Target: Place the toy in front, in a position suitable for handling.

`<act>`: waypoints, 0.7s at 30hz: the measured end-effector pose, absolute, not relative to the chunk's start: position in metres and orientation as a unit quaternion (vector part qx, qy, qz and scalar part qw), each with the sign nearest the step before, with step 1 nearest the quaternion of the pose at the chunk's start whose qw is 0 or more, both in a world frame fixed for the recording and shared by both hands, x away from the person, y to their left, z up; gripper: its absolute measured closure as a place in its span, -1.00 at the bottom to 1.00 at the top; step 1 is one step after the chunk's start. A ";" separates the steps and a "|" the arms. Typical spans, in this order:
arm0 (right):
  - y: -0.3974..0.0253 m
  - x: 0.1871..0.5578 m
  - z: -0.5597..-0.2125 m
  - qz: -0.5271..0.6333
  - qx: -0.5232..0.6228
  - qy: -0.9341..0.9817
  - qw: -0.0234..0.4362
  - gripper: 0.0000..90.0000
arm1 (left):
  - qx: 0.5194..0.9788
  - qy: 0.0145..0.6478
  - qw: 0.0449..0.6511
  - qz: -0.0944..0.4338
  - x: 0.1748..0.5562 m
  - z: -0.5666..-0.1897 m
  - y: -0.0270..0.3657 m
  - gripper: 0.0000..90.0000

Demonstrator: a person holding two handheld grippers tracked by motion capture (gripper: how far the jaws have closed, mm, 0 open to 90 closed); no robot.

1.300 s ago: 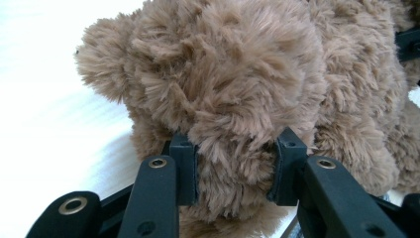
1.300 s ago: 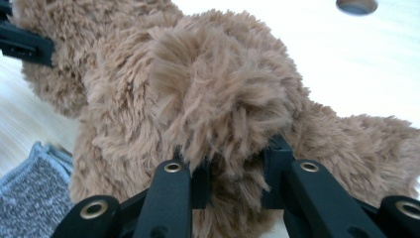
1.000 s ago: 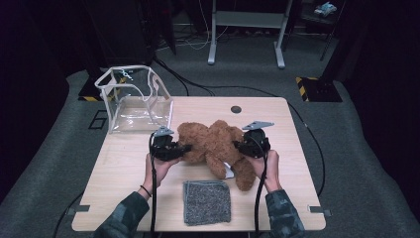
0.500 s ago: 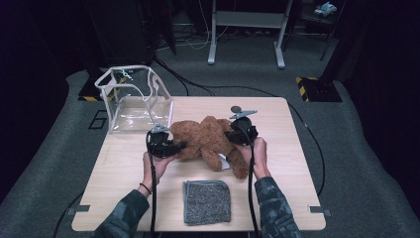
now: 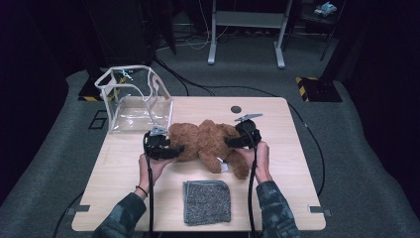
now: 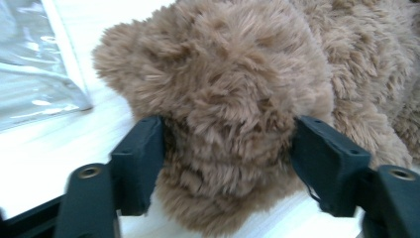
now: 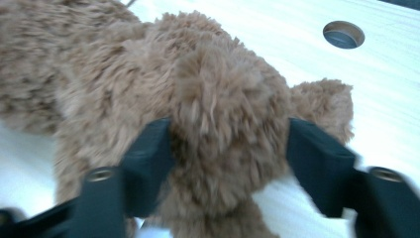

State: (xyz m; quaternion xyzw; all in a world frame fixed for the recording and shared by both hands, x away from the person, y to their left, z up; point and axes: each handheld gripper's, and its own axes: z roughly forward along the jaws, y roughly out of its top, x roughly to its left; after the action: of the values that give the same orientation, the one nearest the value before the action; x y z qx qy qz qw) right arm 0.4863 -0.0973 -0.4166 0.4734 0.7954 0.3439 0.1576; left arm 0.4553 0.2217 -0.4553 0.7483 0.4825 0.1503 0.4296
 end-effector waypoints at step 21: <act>-0.104 0.407 -0.442 0.363 0.429 0.818 0.121 -0.89 | 0.767 0.500 0.370 0.158 0.407 -0.495 0.283 -0.86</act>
State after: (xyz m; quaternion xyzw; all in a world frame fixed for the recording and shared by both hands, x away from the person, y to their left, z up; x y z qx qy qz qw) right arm 0.4068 -0.1043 -0.4423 0.4286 0.8183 0.3634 0.1209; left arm 0.4072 0.2826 -0.4950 0.7671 0.4996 0.1582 0.3700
